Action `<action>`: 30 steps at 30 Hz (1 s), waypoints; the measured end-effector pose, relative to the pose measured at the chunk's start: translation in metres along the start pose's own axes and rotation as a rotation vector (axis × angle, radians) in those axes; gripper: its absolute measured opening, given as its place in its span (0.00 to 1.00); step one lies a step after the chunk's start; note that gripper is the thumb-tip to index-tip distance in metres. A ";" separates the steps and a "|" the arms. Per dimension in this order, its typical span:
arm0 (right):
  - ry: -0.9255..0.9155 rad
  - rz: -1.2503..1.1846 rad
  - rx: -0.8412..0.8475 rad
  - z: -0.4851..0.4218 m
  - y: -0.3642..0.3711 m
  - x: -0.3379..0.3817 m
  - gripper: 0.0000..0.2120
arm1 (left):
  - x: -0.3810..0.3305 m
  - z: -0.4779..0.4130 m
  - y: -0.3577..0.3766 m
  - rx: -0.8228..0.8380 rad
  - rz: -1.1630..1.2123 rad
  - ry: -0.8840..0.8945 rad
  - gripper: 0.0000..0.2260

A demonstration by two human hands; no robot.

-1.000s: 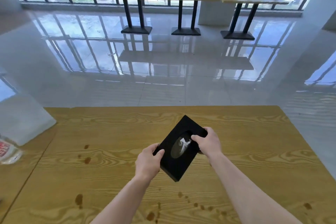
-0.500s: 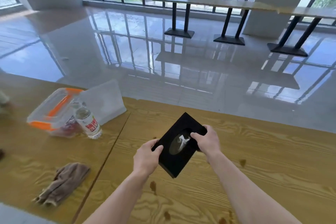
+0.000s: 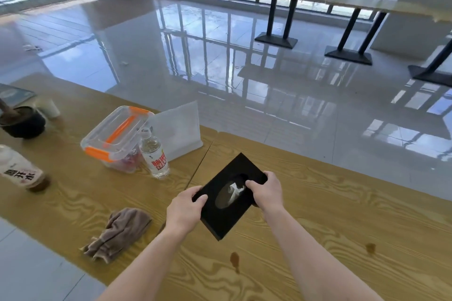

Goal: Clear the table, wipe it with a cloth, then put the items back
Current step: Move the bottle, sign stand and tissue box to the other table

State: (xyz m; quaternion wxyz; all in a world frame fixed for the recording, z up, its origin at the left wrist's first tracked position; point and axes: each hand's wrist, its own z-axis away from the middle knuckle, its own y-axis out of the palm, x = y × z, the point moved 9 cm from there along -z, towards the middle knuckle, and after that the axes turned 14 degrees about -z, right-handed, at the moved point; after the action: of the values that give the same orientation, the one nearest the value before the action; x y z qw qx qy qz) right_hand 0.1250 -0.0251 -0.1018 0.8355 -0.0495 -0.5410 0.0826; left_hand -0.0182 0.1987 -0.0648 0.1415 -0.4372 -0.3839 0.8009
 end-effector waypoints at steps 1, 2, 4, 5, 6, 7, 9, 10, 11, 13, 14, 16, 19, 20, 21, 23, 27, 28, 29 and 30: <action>0.004 -0.002 0.012 -0.002 0.009 0.000 0.33 | 0.006 -0.004 -0.005 -0.010 -0.010 -0.012 0.13; 0.003 0.004 0.024 -0.004 0.020 0.001 0.33 | 0.013 -0.008 -0.010 -0.021 -0.015 -0.025 0.13; 0.007 0.014 0.046 -0.006 0.041 0.005 0.32 | 0.027 -0.019 -0.021 -0.033 -0.020 -0.055 0.13; 0.015 0.014 0.054 -0.006 0.052 0.006 0.32 | 0.033 -0.023 -0.028 -0.033 -0.022 -0.066 0.12; 0.020 0.014 0.059 -0.006 0.063 0.006 0.32 | 0.040 -0.027 -0.034 -0.033 -0.019 -0.078 0.11; 0.020 0.023 0.063 -0.005 0.074 0.007 0.32 | 0.049 -0.032 -0.039 -0.035 -0.012 -0.091 0.10; 0.020 0.048 0.070 -0.004 0.096 0.009 0.32 | 0.069 -0.042 -0.048 -0.038 0.014 -0.131 0.10; 0.025 0.054 0.073 -0.005 0.106 0.010 0.32 | 0.081 -0.048 -0.051 -0.035 0.031 -0.154 0.10; 0.031 0.062 0.077 -0.005 0.116 0.010 0.32 | 0.092 -0.053 -0.053 -0.028 0.051 -0.175 0.11; 0.032 0.092 0.086 -0.005 0.134 0.012 0.33 | 0.111 -0.064 -0.057 -0.020 0.086 -0.205 0.11; 0.031 0.108 0.090 -0.005 0.142 0.013 0.33 | 0.119 -0.068 -0.059 -0.016 0.098 -0.214 0.11; 0.032 0.133 0.092 -0.006 0.154 0.015 0.33 | 0.131 -0.076 -0.062 -0.011 0.115 -0.218 0.12; 0.037 0.159 0.077 -0.009 0.164 0.016 0.34 | 0.145 -0.086 -0.060 0.013 0.118 -0.215 0.14; 0.042 0.167 0.075 -0.009 0.167 0.015 0.34 | 0.148 -0.087 -0.058 0.023 0.119 -0.209 0.14; 0.048 0.170 0.073 -0.009 0.169 0.014 0.33 | 0.149 -0.088 -0.059 0.025 0.118 -0.205 0.14; 0.049 0.157 0.069 -0.010 0.173 0.013 0.33 | 0.149 -0.088 -0.061 0.026 0.125 -0.200 0.13; 0.042 0.110 0.077 -0.010 0.180 0.014 0.33 | 0.154 -0.095 -0.066 0.018 0.103 -0.201 0.17; 0.047 0.100 0.081 -0.010 0.182 0.013 0.33 | 0.155 -0.096 -0.066 0.016 0.096 -0.204 0.18; 0.055 0.094 0.087 -0.010 0.183 0.011 0.33 | 0.154 -0.097 -0.067 0.011 0.088 -0.202 0.18; 0.064 0.091 0.094 -0.010 0.184 0.010 0.33 | 0.151 -0.096 -0.068 0.003 0.080 -0.199 0.17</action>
State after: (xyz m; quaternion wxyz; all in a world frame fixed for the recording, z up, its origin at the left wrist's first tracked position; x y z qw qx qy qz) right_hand 0.1225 0.1579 -0.1285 0.8492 -0.0371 -0.5067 0.1442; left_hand -0.0352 0.3760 -0.1356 0.0714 -0.3703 -0.3770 0.8460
